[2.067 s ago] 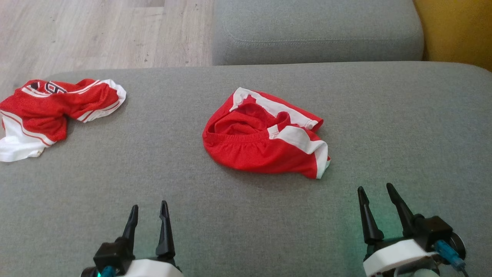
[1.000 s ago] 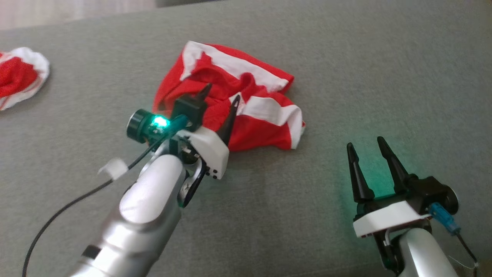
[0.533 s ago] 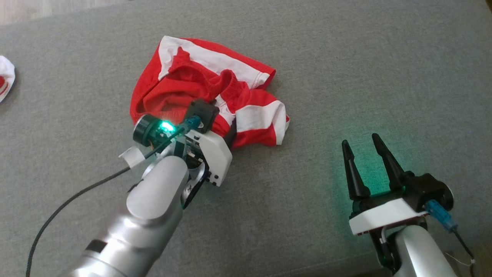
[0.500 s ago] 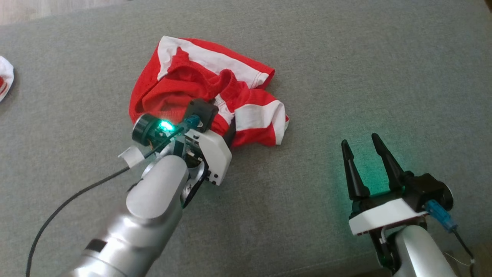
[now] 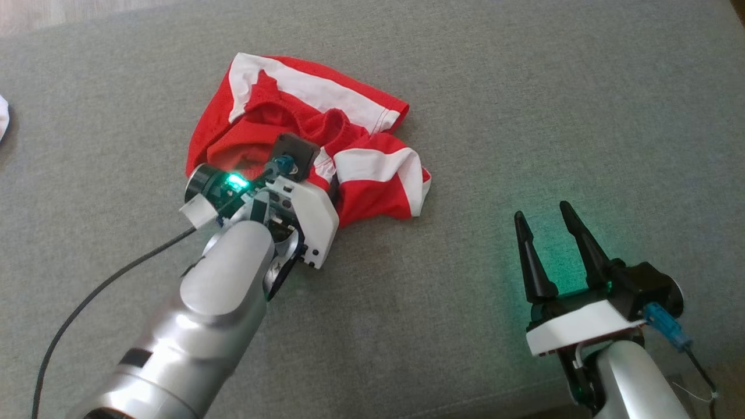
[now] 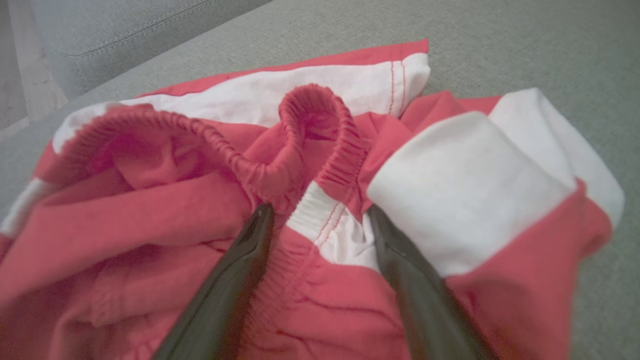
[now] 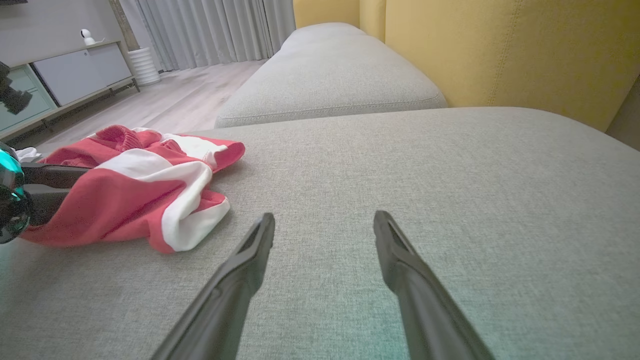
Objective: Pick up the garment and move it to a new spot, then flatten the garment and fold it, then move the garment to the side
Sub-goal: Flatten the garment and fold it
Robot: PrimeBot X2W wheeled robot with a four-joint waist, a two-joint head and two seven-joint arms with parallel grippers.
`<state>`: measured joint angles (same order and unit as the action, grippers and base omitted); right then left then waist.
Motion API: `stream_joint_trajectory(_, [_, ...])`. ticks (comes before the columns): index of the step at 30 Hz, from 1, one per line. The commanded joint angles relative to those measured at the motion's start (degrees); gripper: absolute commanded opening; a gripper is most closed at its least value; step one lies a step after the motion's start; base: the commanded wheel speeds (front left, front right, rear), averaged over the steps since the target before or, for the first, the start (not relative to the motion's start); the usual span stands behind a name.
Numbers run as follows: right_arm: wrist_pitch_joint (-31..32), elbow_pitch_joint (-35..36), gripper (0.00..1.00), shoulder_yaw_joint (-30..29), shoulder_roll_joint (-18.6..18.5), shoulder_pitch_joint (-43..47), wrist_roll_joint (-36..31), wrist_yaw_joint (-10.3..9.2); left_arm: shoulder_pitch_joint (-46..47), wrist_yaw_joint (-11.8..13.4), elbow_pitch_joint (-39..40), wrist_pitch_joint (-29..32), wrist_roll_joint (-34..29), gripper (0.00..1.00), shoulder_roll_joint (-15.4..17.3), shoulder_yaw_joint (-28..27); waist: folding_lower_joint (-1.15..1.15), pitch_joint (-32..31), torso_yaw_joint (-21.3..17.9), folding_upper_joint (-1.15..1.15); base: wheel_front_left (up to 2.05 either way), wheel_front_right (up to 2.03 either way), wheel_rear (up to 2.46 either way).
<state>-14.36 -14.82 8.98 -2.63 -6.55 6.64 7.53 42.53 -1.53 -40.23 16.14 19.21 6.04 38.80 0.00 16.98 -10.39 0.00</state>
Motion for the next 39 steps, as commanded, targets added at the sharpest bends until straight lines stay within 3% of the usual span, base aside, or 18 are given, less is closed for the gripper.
stream_joint_trajectory(1, [-0.6, 1.9, 1.00, 1.4, -0.2, -1.0, 0.5, -0.04, 2.6, 0.2, 1.4, 0.3, 0.5, 1.00, 1.2, -1.4, 0.00, 0.0, 0.1, 0.00, 0.00, 0.00, 0.00])
stream_joint_trajectory(2, [-0.6, 1.8, 1.00, 1.3, -0.2, -1.0, 0.5, -0.04, 2.4, 0.1, 1.5, 0.5, 0.8, 1.00, 1.1, -1.4, 0.00, 0.0, 0.2, 0.00, 0.00, 0.00, 0.00])
stream_joint_trajectory(3, [-0.6, 1.8, 1.00, 1.1, -0.2, -1.0, 0.5, -0.04, 2.2, 0.1, 1.7, 0.7, 1.0, 0.86, 1.0, -1.3, 0.00, -0.1, 0.4, 0.00, 0.00, 0.00, 0.00])
stream_joint_trajectory(4, [-0.6, 1.8, 1.00, 0.9, -0.2, -0.9, 0.5, -0.04, 1.9, 0.0, 2.0, 0.7, 1.1, 0.55, 1.0, -1.2, 0.00, -0.2, 0.6, 0.00, 0.00, 0.00, 0.00])
stream_joint_trajectory(7, [-0.6, 1.8, 1.00, 0.3, -0.2, -0.8, 0.3, -0.04, 1.1, 0.4, 3.3, -0.4, 1.4, 0.19, 1.0, -1.3, 0.00, -0.7, 1.4, 0.00, 0.00, 0.00, 0.00])
stream_joint_trajectory(8, [-0.6, 1.8, 1.00, 0.2, -0.2, -0.8, 0.3, -0.04, 0.8, 0.6, 3.8, -0.9, 1.5, 0.08, 1.1, -1.3, 0.00, -0.9, 1.7, 0.00, 0.00, 0.00, 0.00])
stream_joint_trajectory(10, [-0.6, 1.9, 1.00, -0.1, -0.2, -0.7, 0.1, -0.04, 0.1, 0.9, 5.0, -1.9, 1.8, 0.00, 1.0, -1.5, 0.00, -1.3, 2.4, 0.00, 0.00, 0.00, 0.00])
stream_joint_trajectory(20, [-0.6, 1.3, 1.00, -1.4, -0.2, 0.5, -0.7, -0.04, -5.0, 5.1, 18.2, -11.7, 4.1, 0.00, 0.6, -5.1, 0.00, -5.1, 6.8, 0.00, 0.00, 0.00, 0.00])
stream_joint_trajectory(28, [-0.6, 0.8, 1.00, -4.0, -0.2, 2.0, -1.8, -0.04, -16.2, 11.5, 29.9, -16.5, 8.3, 0.00, 2.0, -11.3, 0.00, -8.1, 10.3, 0.00, 0.00, 0.00, 0.00])
stream_joint_trajectory(35, [-0.6, 0.9, 1.00, -6.1, -0.2, 2.3, -2.8, -0.04, -27.7, 14.8, 30.2, -21.0, 12.6, 0.00, 4.4, -17.4, 0.00, -8.5, 11.6, 0.00, 0.00, 0.00, 0.00])
stream_joint_trajectory(39, [-0.6, 0.7, 1.00, -6.9, -0.2, 2.5, -3.2, -0.04, -31.1, 14.1, 27.4, -23.8, 15.1, 0.00, 4.3, -19.6, 0.00, -8.4, 12.1, 0.00, 0.00, 0.00, 0.00])
